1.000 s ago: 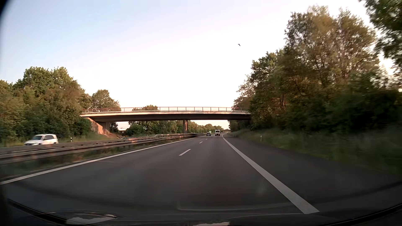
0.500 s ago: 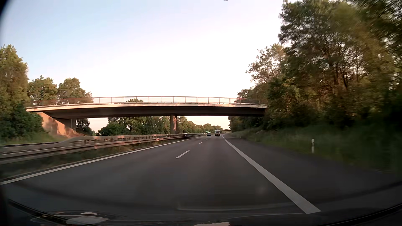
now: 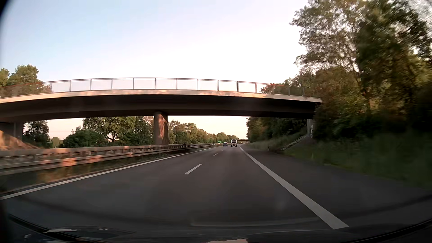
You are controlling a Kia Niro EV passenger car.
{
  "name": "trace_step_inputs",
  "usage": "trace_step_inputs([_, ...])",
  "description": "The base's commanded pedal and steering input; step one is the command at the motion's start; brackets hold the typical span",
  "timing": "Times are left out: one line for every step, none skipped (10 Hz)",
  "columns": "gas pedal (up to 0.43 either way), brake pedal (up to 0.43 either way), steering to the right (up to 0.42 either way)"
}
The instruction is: Follow the waypoints while adhering to traffic rules and regulations
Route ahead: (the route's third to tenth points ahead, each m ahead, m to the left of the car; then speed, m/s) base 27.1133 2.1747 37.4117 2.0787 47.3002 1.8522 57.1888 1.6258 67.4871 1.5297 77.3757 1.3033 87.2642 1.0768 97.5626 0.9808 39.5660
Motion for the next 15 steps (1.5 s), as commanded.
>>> trace_step_inputs([0.398, 0.018, 0.001])
trace_step_inputs([0.398, 0.018, 0.001])
trace_step_inputs([0.398, 0.018, 0.001])
trace_step_inputs([0.398, 0.018, 0.001])
trace_step_inputs([0.409, 0.018, 0.0])
trace_step_inputs([0.421, 0.018, 0.0])
trace_step_inputs([0.421, 0.018, -0.001])
trace_step_inputs([0.421, 0.018, -0.001])
trace_step_inputs([0.429, 0.018, -0.001])
trace_step_inputs([0.429, 0.018, -0.002])
trace_step_inputs([0.429, 0.018, -0.002])
trace_step_inputs([0.429, 0.018, -0.002])
trace_step_inputs([0.429, 0.018, -0.002])
trace_step_inputs([0.429, 0.018, -0.002])
trace_step_inputs([0.429, 0.018, -0.002])
